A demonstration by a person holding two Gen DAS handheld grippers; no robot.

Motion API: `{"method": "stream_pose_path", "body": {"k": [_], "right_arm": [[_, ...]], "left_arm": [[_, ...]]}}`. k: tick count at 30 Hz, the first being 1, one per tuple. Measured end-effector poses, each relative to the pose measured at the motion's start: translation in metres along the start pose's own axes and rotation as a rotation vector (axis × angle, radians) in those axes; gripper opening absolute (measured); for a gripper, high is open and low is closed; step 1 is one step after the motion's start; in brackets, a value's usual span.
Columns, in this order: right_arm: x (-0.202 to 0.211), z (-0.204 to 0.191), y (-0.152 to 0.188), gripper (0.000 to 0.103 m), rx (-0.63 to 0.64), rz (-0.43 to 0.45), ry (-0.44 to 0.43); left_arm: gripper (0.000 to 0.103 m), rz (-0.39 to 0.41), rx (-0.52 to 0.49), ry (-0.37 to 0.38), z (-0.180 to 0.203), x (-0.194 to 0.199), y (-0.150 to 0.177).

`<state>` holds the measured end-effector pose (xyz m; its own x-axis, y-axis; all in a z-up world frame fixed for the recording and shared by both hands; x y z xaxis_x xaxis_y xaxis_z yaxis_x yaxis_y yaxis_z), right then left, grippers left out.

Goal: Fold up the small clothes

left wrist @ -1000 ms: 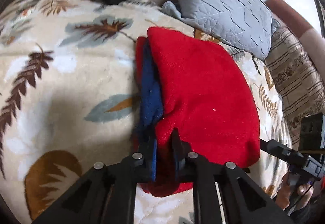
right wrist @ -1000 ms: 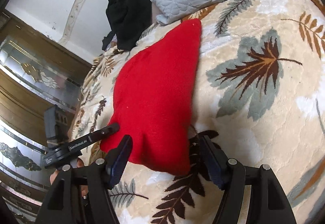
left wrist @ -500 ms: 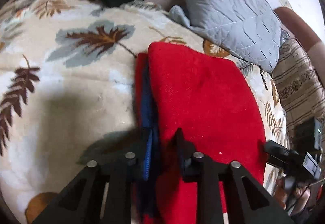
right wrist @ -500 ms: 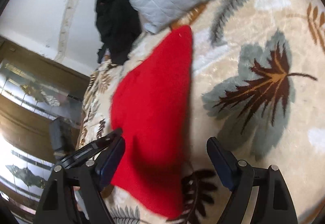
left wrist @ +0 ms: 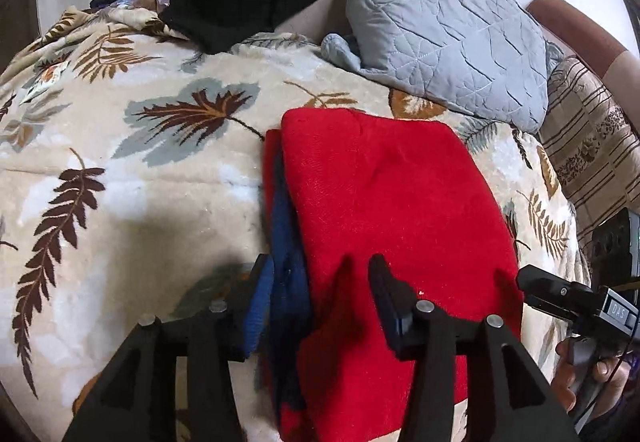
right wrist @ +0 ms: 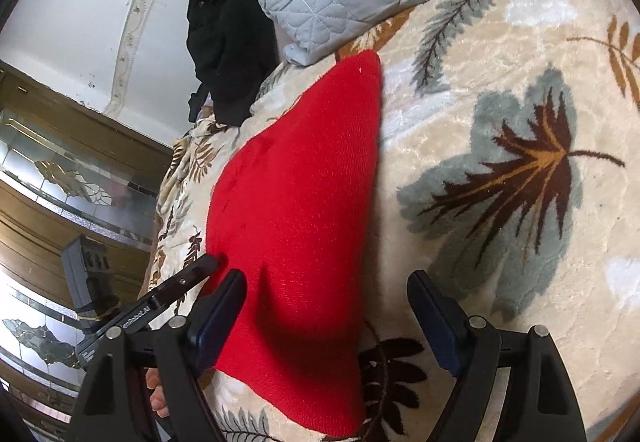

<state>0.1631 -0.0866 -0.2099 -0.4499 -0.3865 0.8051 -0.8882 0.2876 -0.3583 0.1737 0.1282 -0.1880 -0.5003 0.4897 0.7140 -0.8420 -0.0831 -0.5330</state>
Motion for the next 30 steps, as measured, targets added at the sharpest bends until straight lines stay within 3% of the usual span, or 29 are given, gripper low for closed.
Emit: {"method": "stream_pose_path", "body": {"k": [10, 14, 16, 18, 23, 25, 27, 29, 30], "right_arm": [[0.005, -0.002, -0.002, 0.086, 0.001, 0.004, -0.015], [0.005, -0.004, -0.006, 0.091, 0.001, 0.009, -0.027], [0.006, -0.005, -0.007, 0.098, -0.003, 0.006, -0.039], [0.007, -0.005, -0.01, 0.098, -0.012, 0.011, -0.059], [-0.019, -0.006, -0.016, 0.098, -0.072, -0.052, -0.099], [-0.037, -0.013, -0.011, 0.098, -0.051, -0.115, -0.094], [-0.047, -0.021, -0.006, 0.087, 0.012, -0.126, -0.032], [-0.049, -0.029, -0.003, 0.072, 0.064, -0.122, -0.003], [-0.05, -0.03, -0.002, 0.07, 0.069, -0.127, 0.001]], "left_arm": [[0.063, 0.004, 0.015, 0.025, -0.001, 0.006, 0.0], [0.064, 0.02, 0.052, 0.117, 0.0, 0.014, -0.003], [0.07, 0.039, 0.086, 0.174, -0.004, 0.017, -0.005], [0.078, 0.044, 0.119, 0.194, -0.01, 0.013, -0.006], [0.076, -0.084, 0.175, 0.186, -0.022, -0.03, 0.009], [0.074, -0.062, 0.144, 0.173, -0.02, -0.035, 0.012], [0.065, -0.061, 0.15, 0.179, -0.017, -0.035, 0.012], [0.063, -0.063, 0.142, 0.162, -0.015, -0.036, 0.011], [0.062, -0.064, 0.137, 0.157, -0.014, -0.037, 0.01]]}}
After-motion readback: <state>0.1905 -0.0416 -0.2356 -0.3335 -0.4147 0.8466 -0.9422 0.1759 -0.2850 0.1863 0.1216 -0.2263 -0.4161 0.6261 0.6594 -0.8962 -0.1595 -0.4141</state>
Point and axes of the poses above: each gripper's, at about its wrist camera, not at the fingertips, and x roughly against the way its jaws point, z to its right, y to its underside, the point moved 6 cm from there along -x, roughly the way its jaws point, and after that the axes turned 15 degrees about y, right-handed, at the moved point
